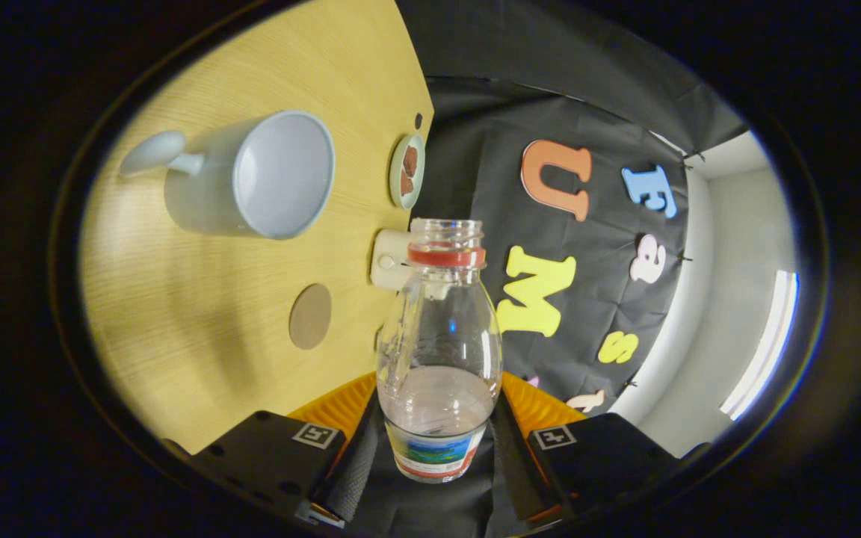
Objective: Take the bottle from table, then pour the juice into the cup, finally place the bottle on the coaster
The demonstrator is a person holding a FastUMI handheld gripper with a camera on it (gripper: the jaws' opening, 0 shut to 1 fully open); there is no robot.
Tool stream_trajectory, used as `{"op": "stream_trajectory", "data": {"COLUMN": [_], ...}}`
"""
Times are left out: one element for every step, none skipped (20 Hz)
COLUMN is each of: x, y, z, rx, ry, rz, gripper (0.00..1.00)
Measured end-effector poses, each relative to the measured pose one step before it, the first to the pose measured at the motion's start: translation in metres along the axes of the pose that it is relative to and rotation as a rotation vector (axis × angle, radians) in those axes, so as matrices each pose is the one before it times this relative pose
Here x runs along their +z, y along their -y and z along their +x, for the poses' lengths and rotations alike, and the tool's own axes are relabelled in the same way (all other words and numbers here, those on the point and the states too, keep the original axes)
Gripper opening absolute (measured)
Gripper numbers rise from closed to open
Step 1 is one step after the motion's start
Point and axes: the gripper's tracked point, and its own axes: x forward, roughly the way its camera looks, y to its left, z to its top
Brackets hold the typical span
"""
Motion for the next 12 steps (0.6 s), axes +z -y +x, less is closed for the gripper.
{"op": "stream_trajectory", "data": {"x": [0.00078, 0.00001, -0.00038, 0.00000, -0.00061, 0.00065, 0.00070, 0.00048, 0.00049, -0.00047, 0.00041, -0.00094], "y": [0.00083, 0.00082, 0.00030, 0.00004, 0.00043, 0.00013, -0.00018, -0.00023, -0.00003, -0.00032, 0.00103, 0.00058], "z": [-0.00042, 0.00129, -0.00093, 0.00072, 0.00065, 0.00030, 0.00090, -0.00043, 0.00016, -0.00039, -0.00071, 0.00050], "rx": [-0.00274, -0.00129, 0.00117, 0.00103, -0.00035, -0.00078, 0.00069, -0.00057, 0.00010, 0.00004, -0.00398, -0.00515], "ry": [0.00171, -0.00063, -0.00252, -0.00224, -0.00350, -0.00113, 0.00109, -0.00172, 0.00249, 0.00038, 0.00125, -0.00065], "rz": [-0.00584, -0.00545, -0.00572, -0.00683, -0.00567, -0.00418, -0.00229, -0.00648, -0.00747, -0.00428, 0.00338, 0.00018], "gripper": [0.80, 0.80, 0.79, 0.79, 0.79, 0.79, 0.79, 0.79, 0.79, 0.79, 0.79, 0.79]}}
